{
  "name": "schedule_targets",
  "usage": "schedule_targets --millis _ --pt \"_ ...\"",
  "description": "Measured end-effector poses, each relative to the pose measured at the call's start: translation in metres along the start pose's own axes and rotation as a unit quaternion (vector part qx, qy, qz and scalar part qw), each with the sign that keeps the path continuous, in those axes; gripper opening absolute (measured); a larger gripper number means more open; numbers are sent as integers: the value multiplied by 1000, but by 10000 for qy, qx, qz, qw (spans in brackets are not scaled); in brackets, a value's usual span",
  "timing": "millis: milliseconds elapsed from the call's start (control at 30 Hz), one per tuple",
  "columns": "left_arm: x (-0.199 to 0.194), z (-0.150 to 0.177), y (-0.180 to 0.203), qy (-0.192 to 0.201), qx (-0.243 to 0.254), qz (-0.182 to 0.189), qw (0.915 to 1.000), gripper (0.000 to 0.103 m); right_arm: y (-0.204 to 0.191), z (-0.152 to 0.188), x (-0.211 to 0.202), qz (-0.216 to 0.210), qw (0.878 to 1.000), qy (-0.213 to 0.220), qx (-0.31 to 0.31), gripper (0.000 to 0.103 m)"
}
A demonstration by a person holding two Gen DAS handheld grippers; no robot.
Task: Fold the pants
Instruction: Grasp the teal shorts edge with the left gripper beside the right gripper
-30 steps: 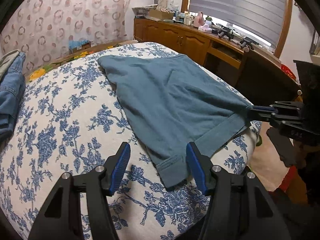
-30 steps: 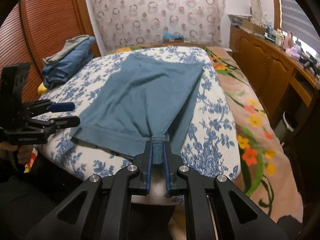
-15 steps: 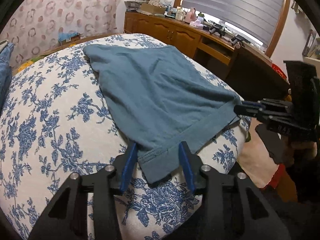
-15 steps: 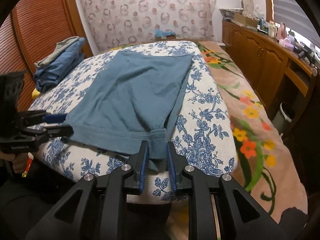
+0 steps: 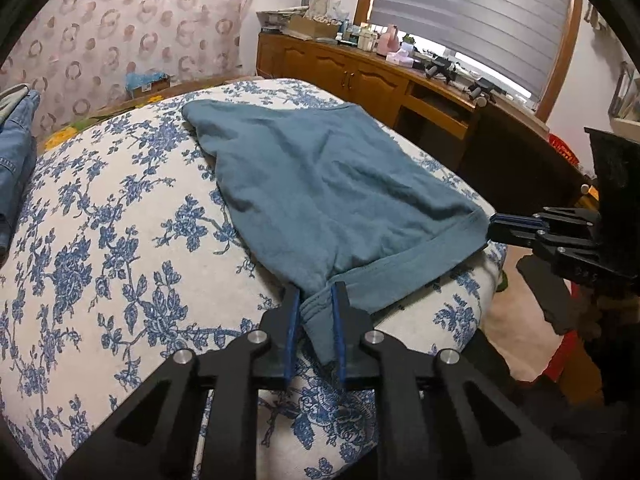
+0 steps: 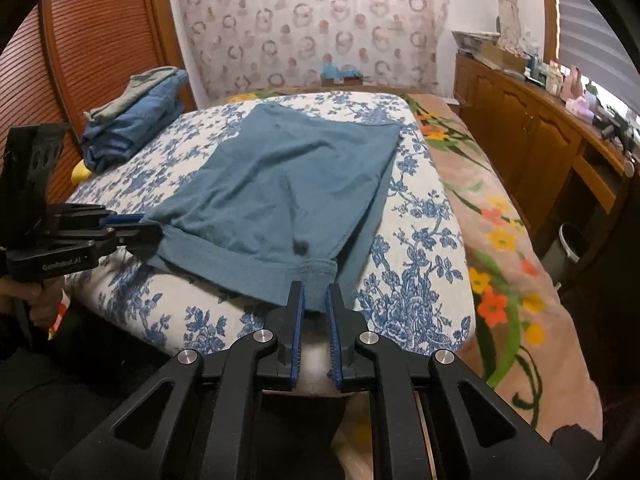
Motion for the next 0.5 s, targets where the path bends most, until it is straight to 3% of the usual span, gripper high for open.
schedule_targets --millis 133,200,367,500 --pt "10 3 -3 -226 -105 -82 9997 29 8 -2 2 65 9998 54 193 10" --pt "11 3 -5 -239 -164 -141 9995 35 12 -5 1 126 9994 123 298 18" --pt "11 3 -4 -212 -110 -179 9996 38 14 -9 10 40 9989 119 447 31" --pt "11 3 -1 -183 -30 -201 9996 43 12 -7 23 20 9988 1 493 33"
Point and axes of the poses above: each gripper's, at about its wrist camera, not at the fingertips, and x roughly the way its jaws point, y to its right, z to its underside, the point moved 3 cm from there along x, roughly the way its jaws point, and after that the axes turned 12 degrees about x, right-handed, at the moved point
